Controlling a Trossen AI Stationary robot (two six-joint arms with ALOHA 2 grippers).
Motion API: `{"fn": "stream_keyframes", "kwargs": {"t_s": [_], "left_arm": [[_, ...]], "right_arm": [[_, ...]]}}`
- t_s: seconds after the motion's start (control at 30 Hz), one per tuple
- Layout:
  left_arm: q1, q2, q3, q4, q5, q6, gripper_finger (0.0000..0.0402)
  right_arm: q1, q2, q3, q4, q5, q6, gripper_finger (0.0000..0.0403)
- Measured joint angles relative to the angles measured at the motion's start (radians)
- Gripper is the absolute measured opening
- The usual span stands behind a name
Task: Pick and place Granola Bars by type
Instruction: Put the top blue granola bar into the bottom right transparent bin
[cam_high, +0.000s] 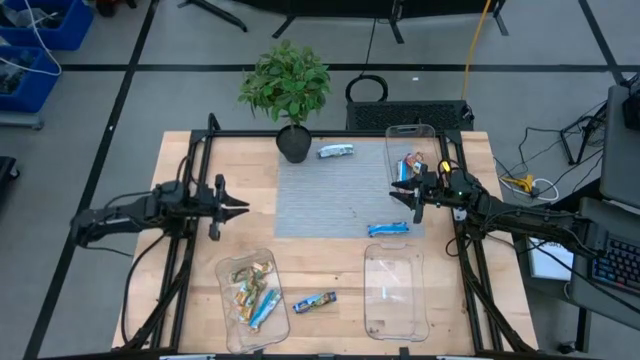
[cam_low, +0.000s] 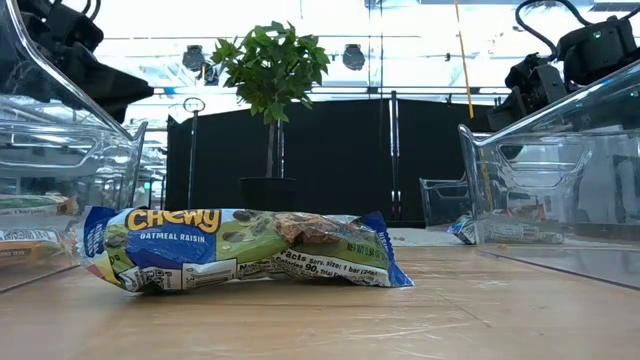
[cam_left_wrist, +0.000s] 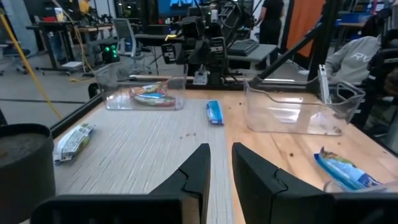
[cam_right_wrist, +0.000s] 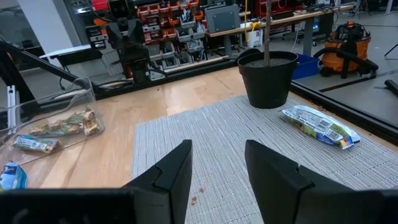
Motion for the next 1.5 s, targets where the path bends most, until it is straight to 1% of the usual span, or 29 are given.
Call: {"fn": "stream_keyframes", "kwargs": {"t_s": [0.23,0.33,0.37,0.43,0.53,0.63,0.7,0.77,0.87,0.93,1.0,1.13,1.2,1.33,1.43,1.5], "left_arm": [[0.088,0.0,-0.007,-0.003,0.119,0.017,0.0074],[0.109,0.0,-0.042,0.017,0.116,0.022,0.0074],[0.113,0.003,-0.051,0.047,0.108,0.022,0.0074],[0.118,0.017,-0.055,0.082,0.105,0.021,0.0074],[0.117,0.021,-0.058,0.088,0.112,0.03,0.0074],[0.118,0.022,-0.058,0.078,0.07,0.022,0.0074],[0.118,0.022,-0.058,0.078,0.04,0.023,0.0074],[0.118,0.022,-0.058,0.08,0.024,0.022,0.0074],[0.117,0.022,-0.058,0.081,0.021,0.023,0.0074],[0.118,0.022,-0.058,0.081,0.022,0.023,0.0074],[0.118,0.022,-0.058,0.081,0.021,0.023,0.0074],[0.118,0.022,-0.058,0.081,0.021,0.023,0.0074],[0.118,0.022,-0.058,0.083,0.022,0.023,0.0074],[0.118,0.022,-0.058,0.083,0.021,0.023,0.0074],[0.118,0.022,-0.058,0.083,0.021,0.023,0.0074],[0.118,0.022,-0.058,0.082,0.021,0.023,0.0074]], "right_arm": [[0.0,0.0,0.0,0.0,0.0,-0.01,0.0139],[0.0,0.0,0.0,-0.001,-0.001,-0.003,0.0139],[0.0,0.0,0.0,-0.005,-0.001,0.002,0.0139],[0.0,0.0,0.0,-0.014,-0.001,0.011,0.0139],[0.0,0.0,0.0,-0.016,-0.001,0.024,0.0139],[0.0,0.0,0.006,0.064,-0.001,0.019,0.0139],[0.0,-0.001,0.047,0.081,-0.001,0.001,0.0139],[0.0,0.011,0.1,0.022,-0.001,-0.02,0.0139],[0.0,0.062,0.261,-0.034,0.029,-0.053,0.0139],[0.0,0.127,0.38,-0.142,0.074,-0.089,0.0139],[0.0,0.219,0.496,-0.275,0.113,-0.118,0.0139],[-0.025,0.432,0.732,-0.418,0.159,-0.192,0.0139],[-0.048,0.562,0.837,-0.491,0.156,-0.219,0.0139],[-0.094,0.807,1.063,-0.646,0.101,-0.257,0.0139],[-0.118,0.959,1.233,-0.78,0.109,-0.277,0.0139],[-0.122,1.053,1.313,-0.851,0.112,-0.289,0.0139]]}}
